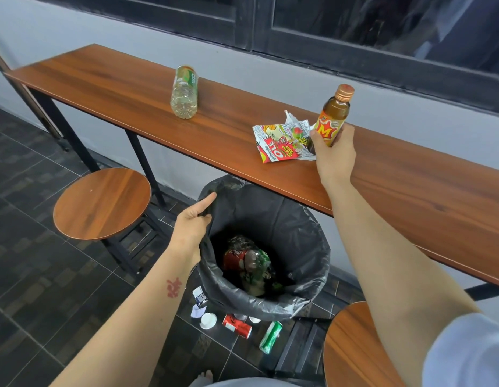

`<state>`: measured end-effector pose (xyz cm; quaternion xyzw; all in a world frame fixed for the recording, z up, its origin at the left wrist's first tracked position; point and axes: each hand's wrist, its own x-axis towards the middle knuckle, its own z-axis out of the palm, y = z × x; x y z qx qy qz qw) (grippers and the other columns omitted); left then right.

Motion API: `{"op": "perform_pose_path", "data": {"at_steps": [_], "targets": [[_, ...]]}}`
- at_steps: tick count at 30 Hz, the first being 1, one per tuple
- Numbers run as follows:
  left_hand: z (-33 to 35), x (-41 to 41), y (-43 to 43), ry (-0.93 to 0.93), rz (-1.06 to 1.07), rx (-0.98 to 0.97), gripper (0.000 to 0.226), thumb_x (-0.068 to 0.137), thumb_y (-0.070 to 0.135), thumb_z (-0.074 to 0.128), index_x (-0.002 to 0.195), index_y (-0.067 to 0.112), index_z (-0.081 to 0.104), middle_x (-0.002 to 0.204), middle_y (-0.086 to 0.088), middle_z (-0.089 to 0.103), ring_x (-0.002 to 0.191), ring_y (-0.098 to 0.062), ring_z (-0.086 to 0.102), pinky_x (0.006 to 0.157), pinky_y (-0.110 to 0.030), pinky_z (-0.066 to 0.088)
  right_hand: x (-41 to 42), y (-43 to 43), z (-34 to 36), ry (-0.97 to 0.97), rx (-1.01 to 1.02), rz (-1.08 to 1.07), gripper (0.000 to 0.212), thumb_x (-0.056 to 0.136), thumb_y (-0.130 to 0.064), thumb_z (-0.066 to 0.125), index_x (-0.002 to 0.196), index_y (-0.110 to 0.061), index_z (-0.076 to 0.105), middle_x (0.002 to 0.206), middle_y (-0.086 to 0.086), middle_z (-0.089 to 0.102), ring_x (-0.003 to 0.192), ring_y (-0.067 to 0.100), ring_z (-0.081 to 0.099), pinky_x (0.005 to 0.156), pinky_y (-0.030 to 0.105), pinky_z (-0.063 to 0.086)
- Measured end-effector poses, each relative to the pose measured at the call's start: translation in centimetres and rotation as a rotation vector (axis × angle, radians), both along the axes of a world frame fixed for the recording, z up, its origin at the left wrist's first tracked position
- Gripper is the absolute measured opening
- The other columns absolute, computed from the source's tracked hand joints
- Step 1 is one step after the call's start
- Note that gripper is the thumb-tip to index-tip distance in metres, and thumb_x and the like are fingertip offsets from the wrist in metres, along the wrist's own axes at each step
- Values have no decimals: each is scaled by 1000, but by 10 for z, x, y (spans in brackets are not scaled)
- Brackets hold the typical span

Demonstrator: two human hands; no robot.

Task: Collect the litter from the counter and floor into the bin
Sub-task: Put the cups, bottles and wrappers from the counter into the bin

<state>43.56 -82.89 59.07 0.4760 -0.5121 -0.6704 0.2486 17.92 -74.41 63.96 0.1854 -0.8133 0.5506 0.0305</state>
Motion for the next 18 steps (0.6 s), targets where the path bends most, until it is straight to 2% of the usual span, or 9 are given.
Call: {"op": "perform_pose_path", "data": {"at_steps": [8,10,12,13,16,18], "targets": [[3,-2,5,5,18,28,48,98,-7,43,121,27,69,132,9,59,112,-10,51,89,-23,44,0,8,-1,37,23,13,48,89,-37,67,126,-14,47,121,0,64,106,15,63,80,22,46],[3,-3,7,-3,21,18,48,98,-6,43,121,27,69,129,11,59,101,-6,55,83,-20,48,0,10,-3,81,75,34,48,89,-38,68,125,-14,47,121,1,64,107,17,63,85,28,50],[3,-4,8,-15,21,5,46,99,-3,44,121,29,69,127,12,60,84,0,54,66,-14,49,2,10,-4,141,137,67,48,88,-38,69,125,-15,48,122,2,63,109,18,62,88,33,52],[3,-4,9,-17,20,3,46,99,-3,44,120,29,69,127,11,60,85,-1,55,66,-15,49,4,10,-3,173,164,83,49,87,-37,70,125,-15,48,122,3,63,111,19,60,89,35,52],[4,-3,10,-17,20,7,46,99,-3,44,121,28,69,132,9,58,117,-14,54,89,-27,48,5,8,-2,243,219,135,50,87,-37,70,126,-16,48,124,4,60,116,21,56,91,39,53],[6,-2,12,-17,20,9,45,99,-4,44,121,27,69,130,10,58,122,-16,51,95,-30,45,6,5,0,238,250,140,50,88,-38,68,128,-15,47,125,5,59,116,21,56,91,38,52]]}}
